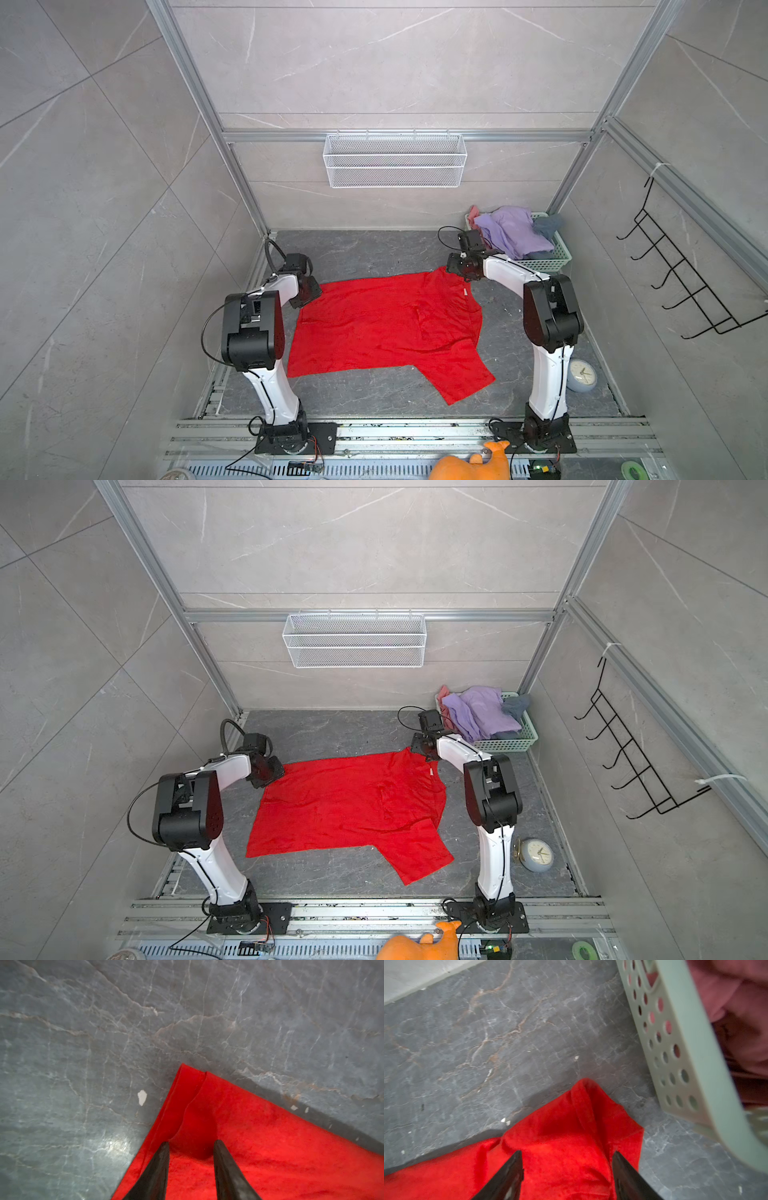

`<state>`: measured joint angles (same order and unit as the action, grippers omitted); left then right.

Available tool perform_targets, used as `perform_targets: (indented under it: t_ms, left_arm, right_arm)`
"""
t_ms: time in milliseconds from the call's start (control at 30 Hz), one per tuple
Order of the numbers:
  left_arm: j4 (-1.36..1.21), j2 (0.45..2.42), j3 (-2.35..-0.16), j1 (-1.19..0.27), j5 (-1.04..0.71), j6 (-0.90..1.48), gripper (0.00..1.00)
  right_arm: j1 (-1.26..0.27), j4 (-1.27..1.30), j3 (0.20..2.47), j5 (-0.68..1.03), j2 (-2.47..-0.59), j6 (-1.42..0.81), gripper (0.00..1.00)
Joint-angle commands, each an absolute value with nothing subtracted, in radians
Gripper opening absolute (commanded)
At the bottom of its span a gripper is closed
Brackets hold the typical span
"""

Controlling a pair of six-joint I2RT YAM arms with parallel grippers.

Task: Fold and stack the t-shirts

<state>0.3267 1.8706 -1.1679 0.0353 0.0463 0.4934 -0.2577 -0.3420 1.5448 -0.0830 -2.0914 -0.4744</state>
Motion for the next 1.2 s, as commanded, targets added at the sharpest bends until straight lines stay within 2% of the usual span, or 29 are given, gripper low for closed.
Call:
perform_targets:
  t_ms: [0,200,267,467,567,733,833,1167]
  left_arm:
    - [0.308,1.889,-1.204,0.041,0.037,0.499,0.31]
    - [0.311,1.895,-1.222,0.041,0.019,0.481,0.10]
    - [0.316,1.894,-1.231,0.042,0.013,0.475,0.00]
    - [0.338,1.858,-1.260,0.042,-0.024,0.475,0.00]
    - [0.348,1.823,-1.275,0.042,-0.040,0.477,0.00]
    - [0.360,1.796,-1.307,0.042,-0.023,0.460,0.00]
    - [0.378,1.820,-1.345,0.046,-0.006,0.445,0.00]
    - [0.444,1.978,-1.522,0.058,0.069,0.372,0.00]
  right_arm:
    - [-0.246,-0.354,1.571,-0.096,-2.106,-0.462,0.70]
    - [-0.242,-0.341,1.584,-0.066,-2.126,-0.448,0.71]
    - [-0.241,-0.338,1.596,-0.055,-2.139,-0.449,0.71]
    - [-0.242,-0.332,1.624,-0.020,-2.179,-0.462,0.67]
    - [-0.242,-0.340,1.643,-0.019,-2.200,-0.464,0.59]
    - [-0.241,-0.387,1.713,-0.030,-2.246,-0.474,0.22]
    - [-0.241,-0.390,1.730,-0.051,-2.244,-0.488,0.08]
    - [-0.231,-0.437,1.825,-0.079,-2.290,-0.529,0.03]
